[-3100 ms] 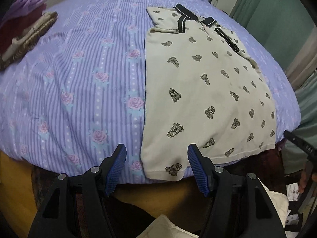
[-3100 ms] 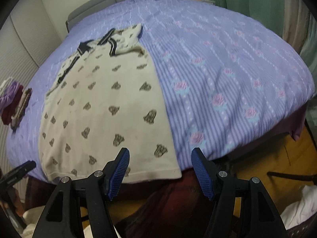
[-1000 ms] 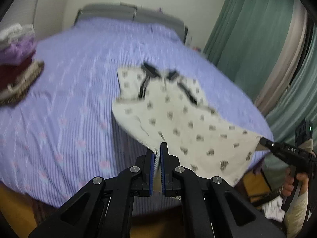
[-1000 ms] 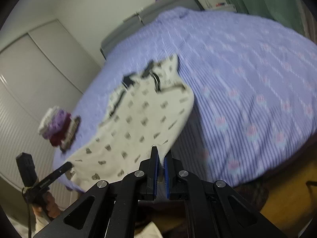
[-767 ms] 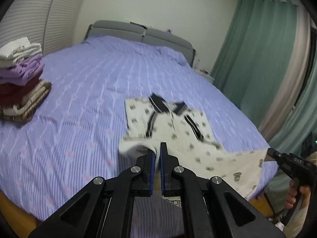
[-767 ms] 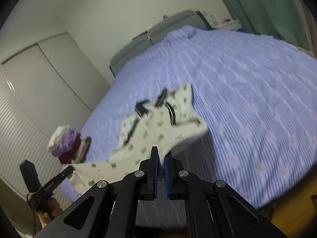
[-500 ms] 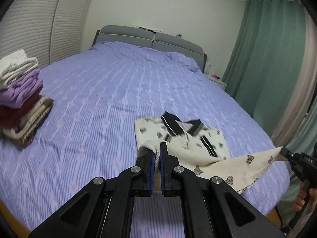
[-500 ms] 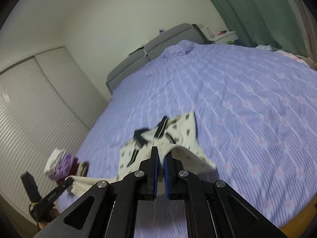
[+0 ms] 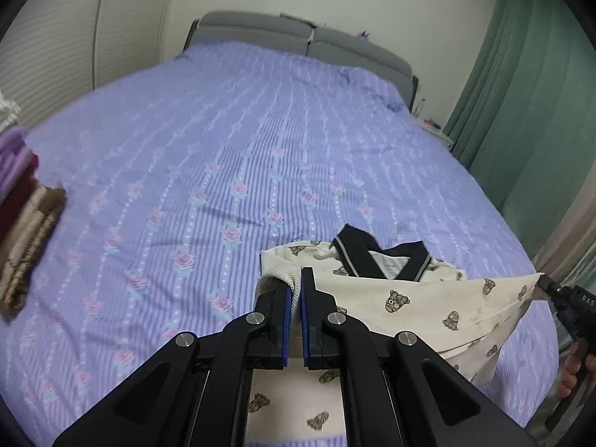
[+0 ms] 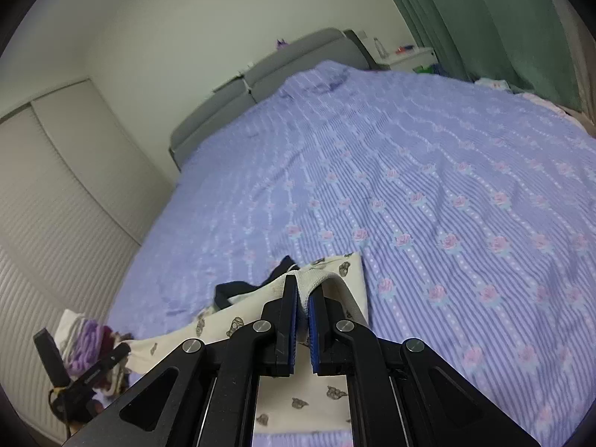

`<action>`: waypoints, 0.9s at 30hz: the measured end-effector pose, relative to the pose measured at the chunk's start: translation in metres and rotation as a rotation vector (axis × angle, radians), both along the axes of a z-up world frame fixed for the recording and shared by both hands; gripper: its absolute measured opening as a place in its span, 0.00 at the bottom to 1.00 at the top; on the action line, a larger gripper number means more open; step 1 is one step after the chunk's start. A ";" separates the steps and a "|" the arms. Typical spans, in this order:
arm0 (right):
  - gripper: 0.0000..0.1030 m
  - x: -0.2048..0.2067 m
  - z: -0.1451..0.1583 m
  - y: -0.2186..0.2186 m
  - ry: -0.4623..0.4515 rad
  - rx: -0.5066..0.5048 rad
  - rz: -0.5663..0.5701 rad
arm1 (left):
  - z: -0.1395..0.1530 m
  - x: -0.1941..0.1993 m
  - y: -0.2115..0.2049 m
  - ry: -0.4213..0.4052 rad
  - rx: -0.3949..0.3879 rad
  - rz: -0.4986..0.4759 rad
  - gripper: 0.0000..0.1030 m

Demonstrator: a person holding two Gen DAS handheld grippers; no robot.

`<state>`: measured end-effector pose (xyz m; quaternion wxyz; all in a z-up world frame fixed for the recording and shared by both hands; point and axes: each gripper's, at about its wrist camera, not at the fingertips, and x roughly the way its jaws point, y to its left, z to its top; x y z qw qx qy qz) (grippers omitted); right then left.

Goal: Fold small clothes
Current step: 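Lay the hem over the collar with both grippers and release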

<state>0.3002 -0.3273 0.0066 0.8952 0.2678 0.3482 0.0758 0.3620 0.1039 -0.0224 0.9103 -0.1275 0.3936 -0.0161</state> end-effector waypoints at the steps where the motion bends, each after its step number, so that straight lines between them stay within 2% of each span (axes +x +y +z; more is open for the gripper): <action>1: 0.06 0.008 -0.005 0.000 0.014 0.002 0.000 | -0.005 0.005 0.000 0.011 0.001 0.000 0.06; 9: 0.06 0.065 -0.060 0.006 0.149 -0.012 0.012 | -0.056 0.049 0.004 0.126 0.000 0.007 0.06; 12: 0.06 0.077 -0.074 0.007 0.175 -0.014 0.011 | -0.068 0.060 0.005 0.153 -0.002 0.009 0.06; 20: 0.06 0.098 -0.092 0.011 0.210 -0.047 0.018 | -0.087 0.075 0.007 0.205 -0.001 0.000 0.07; 22: 0.06 0.100 -0.096 0.012 0.220 -0.050 0.015 | -0.090 0.077 0.006 0.222 0.006 -0.011 0.10; 23: 0.07 0.101 -0.097 0.011 0.224 -0.047 0.013 | -0.090 0.077 0.005 0.226 0.006 -0.024 0.18; 24: 0.09 0.101 -0.098 0.011 0.229 -0.044 0.011 | -0.089 0.076 0.004 0.225 0.003 -0.040 0.30; 26: 0.28 0.102 -0.099 0.012 0.246 -0.047 0.022 | -0.081 0.072 0.000 0.192 -0.016 -0.080 0.44; 27: 0.46 0.101 -0.098 0.013 0.256 -0.060 0.023 | -0.074 0.068 -0.002 0.168 -0.015 -0.095 0.53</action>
